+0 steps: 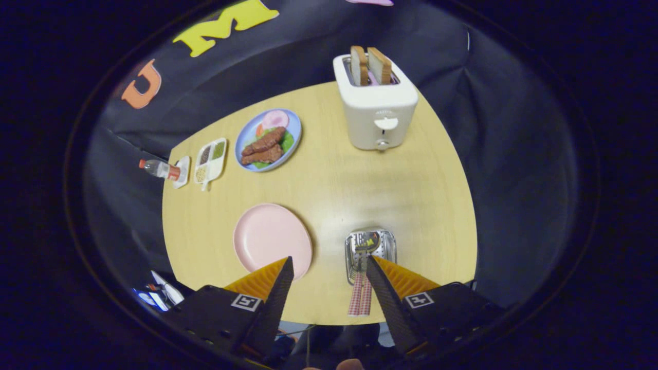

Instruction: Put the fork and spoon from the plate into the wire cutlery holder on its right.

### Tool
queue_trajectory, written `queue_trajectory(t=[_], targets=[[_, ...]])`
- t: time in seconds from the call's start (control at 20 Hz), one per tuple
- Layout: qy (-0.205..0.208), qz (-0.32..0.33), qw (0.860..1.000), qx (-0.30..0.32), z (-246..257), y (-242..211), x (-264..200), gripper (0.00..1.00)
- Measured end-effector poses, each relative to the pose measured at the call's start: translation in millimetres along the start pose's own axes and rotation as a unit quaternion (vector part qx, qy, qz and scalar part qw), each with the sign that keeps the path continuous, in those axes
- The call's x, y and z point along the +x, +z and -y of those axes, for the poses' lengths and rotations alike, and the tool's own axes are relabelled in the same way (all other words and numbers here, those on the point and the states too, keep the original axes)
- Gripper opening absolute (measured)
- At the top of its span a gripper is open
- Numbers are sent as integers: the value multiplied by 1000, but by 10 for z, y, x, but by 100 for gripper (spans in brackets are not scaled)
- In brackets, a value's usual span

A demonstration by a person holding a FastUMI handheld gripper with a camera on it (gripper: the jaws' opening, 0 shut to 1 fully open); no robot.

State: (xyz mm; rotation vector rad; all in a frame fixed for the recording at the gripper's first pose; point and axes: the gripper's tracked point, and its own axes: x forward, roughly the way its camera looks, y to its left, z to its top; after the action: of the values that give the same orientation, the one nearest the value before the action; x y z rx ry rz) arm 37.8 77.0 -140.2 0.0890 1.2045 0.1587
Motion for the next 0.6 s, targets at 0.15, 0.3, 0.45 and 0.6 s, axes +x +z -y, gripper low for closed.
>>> queue_trajectory(t=[0.15, 0.3, 0.45, 0.6], targets=[[32, 79, 996, -19, -204, 186, -187, 89], [66, 180, 981, -35, -449, 346, -453, 89], [85, 279, 956, -39, -641, 440, -737, 89], [98, 360, 927, -44, -790, 464, -1043, 89]])
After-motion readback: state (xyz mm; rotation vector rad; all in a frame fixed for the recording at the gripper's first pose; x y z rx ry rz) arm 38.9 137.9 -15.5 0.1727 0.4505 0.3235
